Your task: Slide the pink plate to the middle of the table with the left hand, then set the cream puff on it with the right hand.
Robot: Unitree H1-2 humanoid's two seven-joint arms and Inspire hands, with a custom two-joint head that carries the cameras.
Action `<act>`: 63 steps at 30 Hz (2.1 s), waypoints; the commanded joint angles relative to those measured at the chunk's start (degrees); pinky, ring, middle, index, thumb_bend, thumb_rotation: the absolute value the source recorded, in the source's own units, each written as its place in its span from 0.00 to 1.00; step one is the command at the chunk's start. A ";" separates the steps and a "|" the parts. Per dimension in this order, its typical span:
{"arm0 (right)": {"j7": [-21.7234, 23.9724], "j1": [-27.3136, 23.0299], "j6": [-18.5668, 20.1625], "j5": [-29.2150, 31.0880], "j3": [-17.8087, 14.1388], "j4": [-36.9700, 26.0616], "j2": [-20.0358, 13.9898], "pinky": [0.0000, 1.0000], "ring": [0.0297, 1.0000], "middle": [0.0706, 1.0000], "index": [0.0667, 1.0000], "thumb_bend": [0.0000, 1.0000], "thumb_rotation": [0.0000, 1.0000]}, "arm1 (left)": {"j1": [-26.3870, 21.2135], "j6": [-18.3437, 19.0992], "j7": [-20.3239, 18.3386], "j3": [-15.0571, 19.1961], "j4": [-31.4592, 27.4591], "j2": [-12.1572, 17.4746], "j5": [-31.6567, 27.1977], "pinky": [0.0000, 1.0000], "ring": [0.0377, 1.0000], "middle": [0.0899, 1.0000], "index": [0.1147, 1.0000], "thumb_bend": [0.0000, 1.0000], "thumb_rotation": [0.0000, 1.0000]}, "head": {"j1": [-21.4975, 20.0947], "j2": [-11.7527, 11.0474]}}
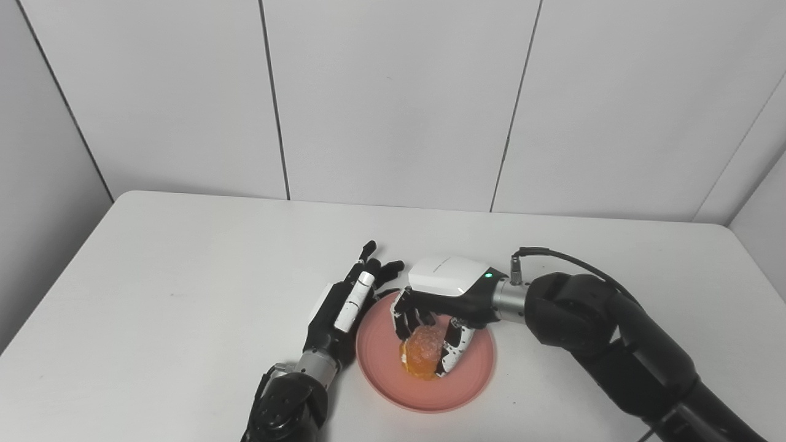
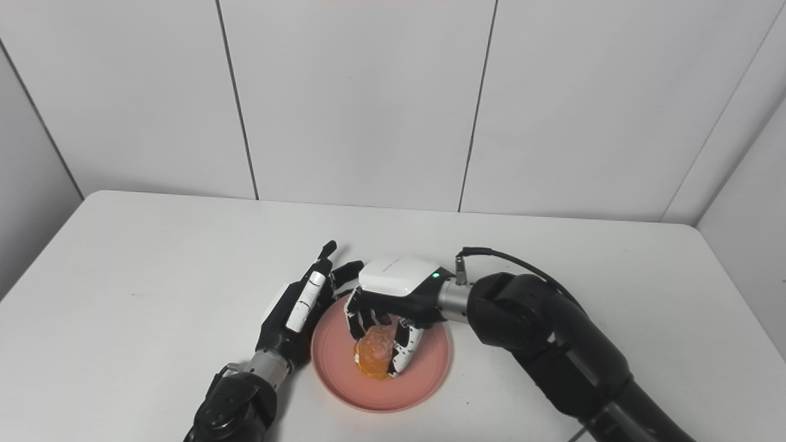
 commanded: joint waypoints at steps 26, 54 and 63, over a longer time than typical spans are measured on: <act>1.86 -2.88 -0.38 -3.19 -2.72 -3.18 -1.73 0.69 0.78 0.79 0.72 1.00 0.28 | -0.41 0.83 -0.37 0.10 -0.35 0.40 -0.11 0.79 0.96 0.92 0.99 0.90 0.81 | -0.70 0.28; -24.43 15.04 8.62 30.77 -34.67 -3.74 14.83 0.75 0.82 0.83 0.85 0.88 0.88 | 0.97 -16.65 9.05 1.81 2.05 -2.44 8.20 0.97 0.98 0.97 0.94 0.85 0.84 | -2.28 0.58; -36.28 18.65 7.80 40.00 -40.78 2.31 26.16 0.86 0.88 0.87 0.87 0.92 0.88 | 1.93 -16.83 12.35 1.67 0.04 -2.91 10.89 1.00 1.00 1.00 0.97 0.84 0.89 | -3.44 1.08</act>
